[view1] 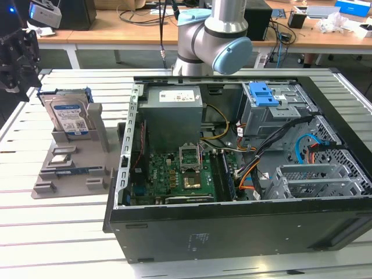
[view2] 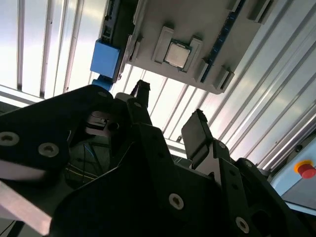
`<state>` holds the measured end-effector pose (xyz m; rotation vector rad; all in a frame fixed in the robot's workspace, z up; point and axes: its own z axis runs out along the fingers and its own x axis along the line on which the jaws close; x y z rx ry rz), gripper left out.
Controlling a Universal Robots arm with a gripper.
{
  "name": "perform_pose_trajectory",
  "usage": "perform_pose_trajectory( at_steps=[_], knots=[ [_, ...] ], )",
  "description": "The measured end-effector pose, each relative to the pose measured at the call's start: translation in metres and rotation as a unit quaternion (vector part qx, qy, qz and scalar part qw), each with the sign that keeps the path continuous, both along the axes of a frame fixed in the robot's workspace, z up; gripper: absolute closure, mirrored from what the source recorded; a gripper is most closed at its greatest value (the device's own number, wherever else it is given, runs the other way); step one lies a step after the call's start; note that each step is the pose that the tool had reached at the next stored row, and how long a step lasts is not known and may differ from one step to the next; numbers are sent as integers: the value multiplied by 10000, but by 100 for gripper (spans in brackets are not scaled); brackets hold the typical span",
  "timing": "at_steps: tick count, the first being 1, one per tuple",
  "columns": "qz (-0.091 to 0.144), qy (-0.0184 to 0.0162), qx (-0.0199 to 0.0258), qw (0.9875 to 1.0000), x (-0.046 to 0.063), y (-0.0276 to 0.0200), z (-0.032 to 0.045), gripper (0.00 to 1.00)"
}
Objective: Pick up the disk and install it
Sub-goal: 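Pick up the disk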
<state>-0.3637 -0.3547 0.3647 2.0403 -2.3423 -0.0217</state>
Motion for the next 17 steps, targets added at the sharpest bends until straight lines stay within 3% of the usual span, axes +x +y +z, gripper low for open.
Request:
perform_pose_trajectory(
  at_steps=[5,12,17],
  knots=[
    [-1,-1,0,10000,0,7,-1,46],
    [11,0,0,10000,0,200,-6,46],
    [18,0,0,10000,0,285,-13,46]
  ],
)
